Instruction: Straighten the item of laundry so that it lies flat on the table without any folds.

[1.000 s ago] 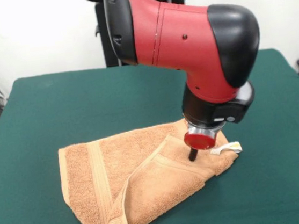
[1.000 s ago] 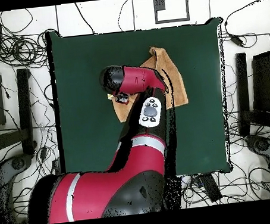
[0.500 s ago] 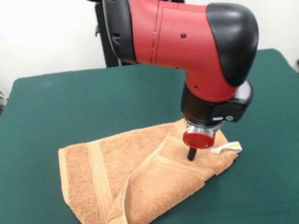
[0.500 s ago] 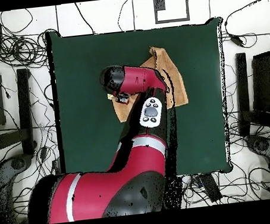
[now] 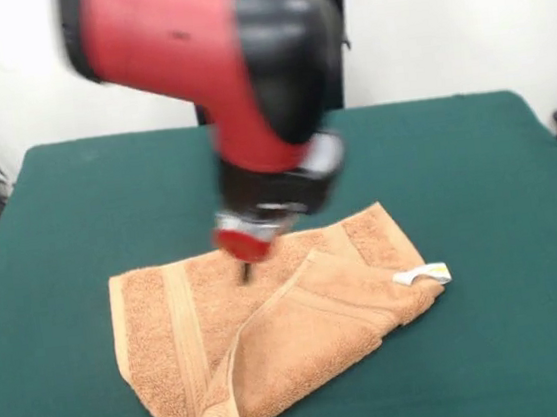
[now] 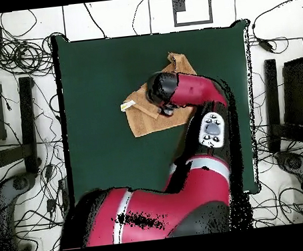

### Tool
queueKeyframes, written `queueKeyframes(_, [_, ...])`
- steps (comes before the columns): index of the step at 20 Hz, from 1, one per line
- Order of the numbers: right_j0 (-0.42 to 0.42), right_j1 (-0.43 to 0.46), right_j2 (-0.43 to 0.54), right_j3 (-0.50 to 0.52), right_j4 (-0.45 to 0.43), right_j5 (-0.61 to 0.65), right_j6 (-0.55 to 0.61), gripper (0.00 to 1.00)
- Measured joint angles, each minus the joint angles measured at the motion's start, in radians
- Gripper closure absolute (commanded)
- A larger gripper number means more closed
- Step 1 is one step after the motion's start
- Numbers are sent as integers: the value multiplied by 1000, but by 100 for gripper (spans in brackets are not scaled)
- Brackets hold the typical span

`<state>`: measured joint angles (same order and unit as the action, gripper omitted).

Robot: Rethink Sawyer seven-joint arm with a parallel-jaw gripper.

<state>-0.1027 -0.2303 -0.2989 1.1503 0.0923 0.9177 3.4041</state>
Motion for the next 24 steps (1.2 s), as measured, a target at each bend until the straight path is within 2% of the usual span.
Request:
queueKeyframes(3, [-55,-15,10,0,-28,-1,-25,0])
queueKeyframes(4, [-131,-31,29,0,-56,0,-73,0])
queueKeyframes(7, [-209,-39,48,-8,-86,0,-137,0])
queueKeyframes(10, [-322,-35,67,-43,-164,-3,-266,0])
queueKeyframes(11, [-383,-26,77,-74,-220,-10,-356,0])
queueKeyframes(14, [-449,-9,86,-118,-274,-17,-471,0])
queueKeyframes(19, [-485,21,89,-182,-315,-16,-573,0])
queueKeyframes(24, [-468,57,111,-259,-317,-16,-586,0])
